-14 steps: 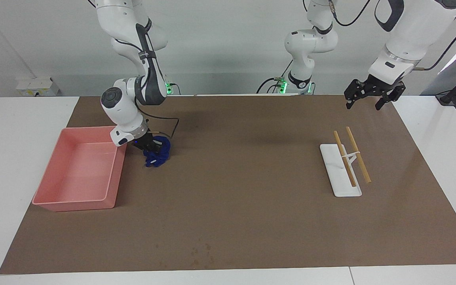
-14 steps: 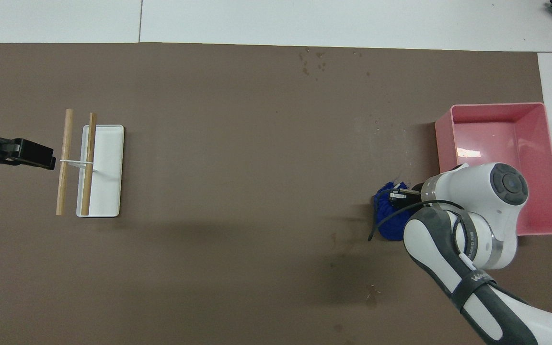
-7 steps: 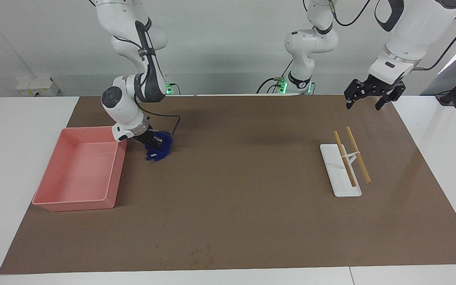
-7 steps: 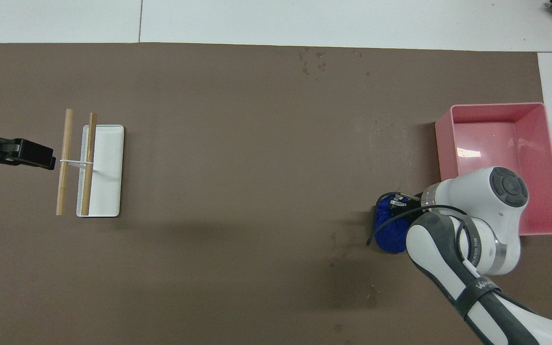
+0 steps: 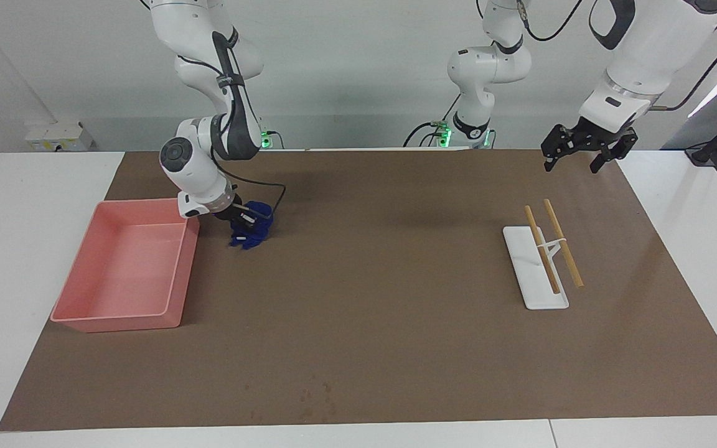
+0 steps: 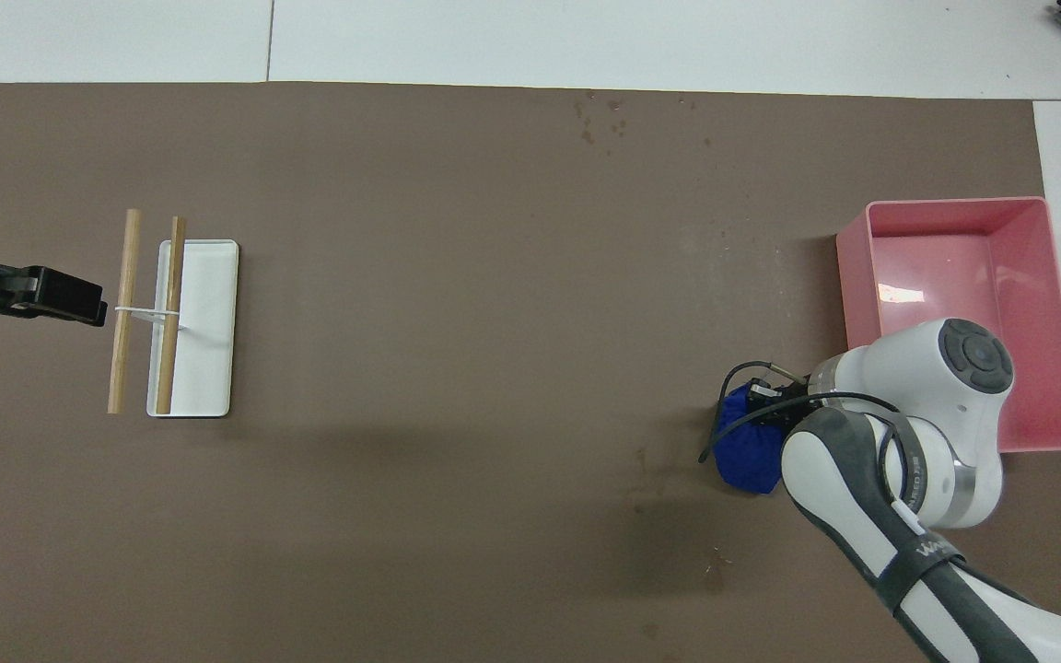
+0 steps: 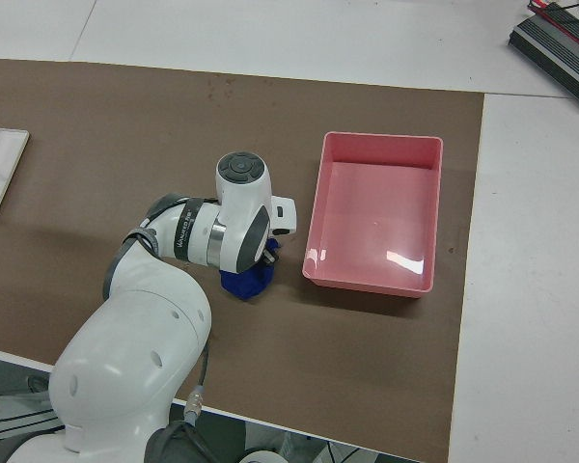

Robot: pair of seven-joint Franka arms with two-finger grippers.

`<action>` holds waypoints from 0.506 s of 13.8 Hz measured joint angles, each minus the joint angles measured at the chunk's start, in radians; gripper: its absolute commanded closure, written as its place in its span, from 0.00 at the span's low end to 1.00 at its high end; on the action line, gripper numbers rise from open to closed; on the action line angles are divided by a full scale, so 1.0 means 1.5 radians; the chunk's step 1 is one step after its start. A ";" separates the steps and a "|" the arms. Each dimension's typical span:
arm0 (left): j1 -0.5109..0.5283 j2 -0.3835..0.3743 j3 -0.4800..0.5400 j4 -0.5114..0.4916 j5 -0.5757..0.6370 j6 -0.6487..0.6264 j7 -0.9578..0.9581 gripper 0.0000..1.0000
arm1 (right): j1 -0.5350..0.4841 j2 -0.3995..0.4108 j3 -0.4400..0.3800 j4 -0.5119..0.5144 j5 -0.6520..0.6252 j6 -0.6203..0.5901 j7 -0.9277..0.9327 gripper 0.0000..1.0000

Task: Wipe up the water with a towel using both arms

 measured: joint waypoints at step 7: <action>0.000 0.000 0.000 0.000 0.000 0.000 0.000 0.00 | -0.002 0.041 0.001 0.102 -0.228 0.000 -0.065 1.00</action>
